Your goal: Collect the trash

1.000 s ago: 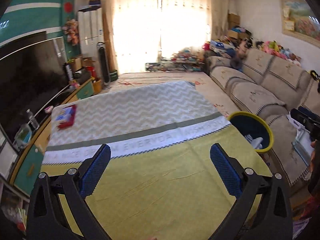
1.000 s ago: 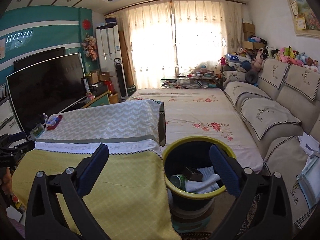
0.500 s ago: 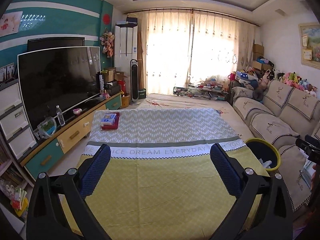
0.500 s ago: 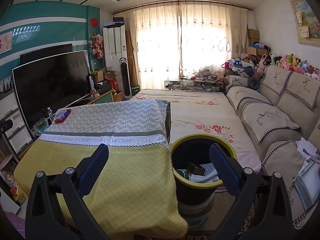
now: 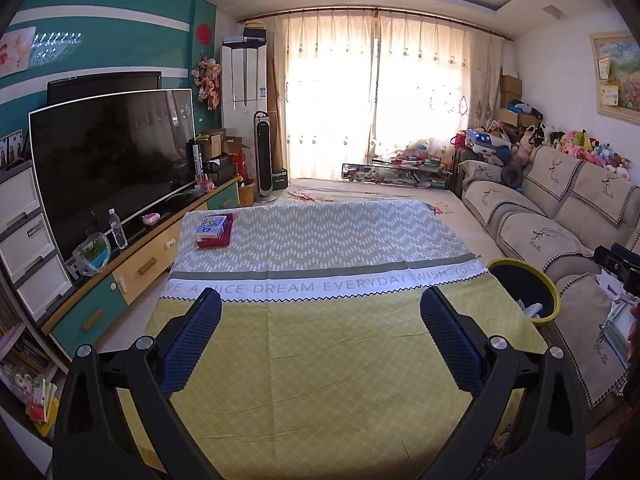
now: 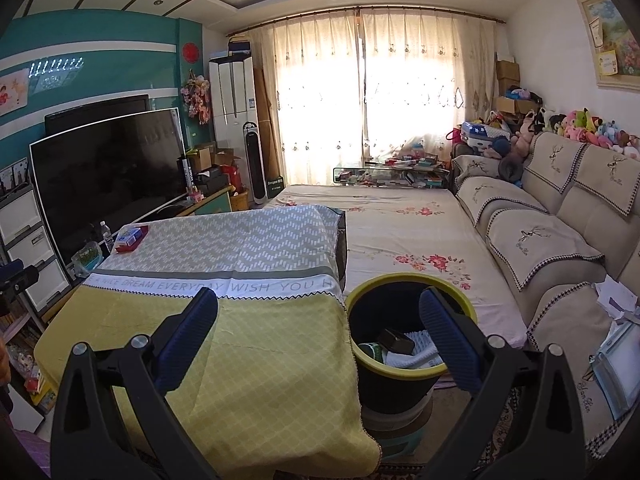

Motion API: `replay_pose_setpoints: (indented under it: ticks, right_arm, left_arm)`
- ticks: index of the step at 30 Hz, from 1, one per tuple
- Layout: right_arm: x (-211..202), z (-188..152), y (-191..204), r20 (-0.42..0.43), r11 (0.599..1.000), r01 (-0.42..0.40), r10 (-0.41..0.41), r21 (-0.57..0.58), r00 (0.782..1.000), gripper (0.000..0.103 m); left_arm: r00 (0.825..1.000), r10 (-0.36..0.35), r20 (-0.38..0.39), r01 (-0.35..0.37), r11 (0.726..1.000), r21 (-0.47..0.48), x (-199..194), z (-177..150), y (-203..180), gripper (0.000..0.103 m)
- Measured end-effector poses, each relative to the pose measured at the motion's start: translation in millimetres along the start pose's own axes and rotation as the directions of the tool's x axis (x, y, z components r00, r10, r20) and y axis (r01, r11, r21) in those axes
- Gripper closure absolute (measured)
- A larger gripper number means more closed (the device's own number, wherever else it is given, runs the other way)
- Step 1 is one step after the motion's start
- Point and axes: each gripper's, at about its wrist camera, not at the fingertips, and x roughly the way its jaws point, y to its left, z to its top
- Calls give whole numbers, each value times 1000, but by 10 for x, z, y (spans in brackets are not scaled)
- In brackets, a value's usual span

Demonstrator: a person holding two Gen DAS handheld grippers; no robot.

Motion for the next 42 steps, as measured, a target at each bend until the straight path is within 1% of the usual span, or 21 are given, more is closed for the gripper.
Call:
replay_pose_setpoints:
  ticks: [7, 22, 42]
  right_arm:
    - [34, 23, 12, 0, 1000, -3, 3, 0, 1000, 7]
    - [70, 39, 16, 2, 1000, -2, 2, 5, 1000, 7]
    - [102, 27, 1, -6, 1000, -4, 4, 8, 1000, 7]
  left_arm:
    - [1000, 1, -18, -1, 1000, -9, 78, -21, 34, 5]
    - [1000, 2, -10, -2, 1000, -5, 71, -27, 20, 5]
    - [1000, 4, -22, -4, 1000, -1, 115, -51, 40, 5]
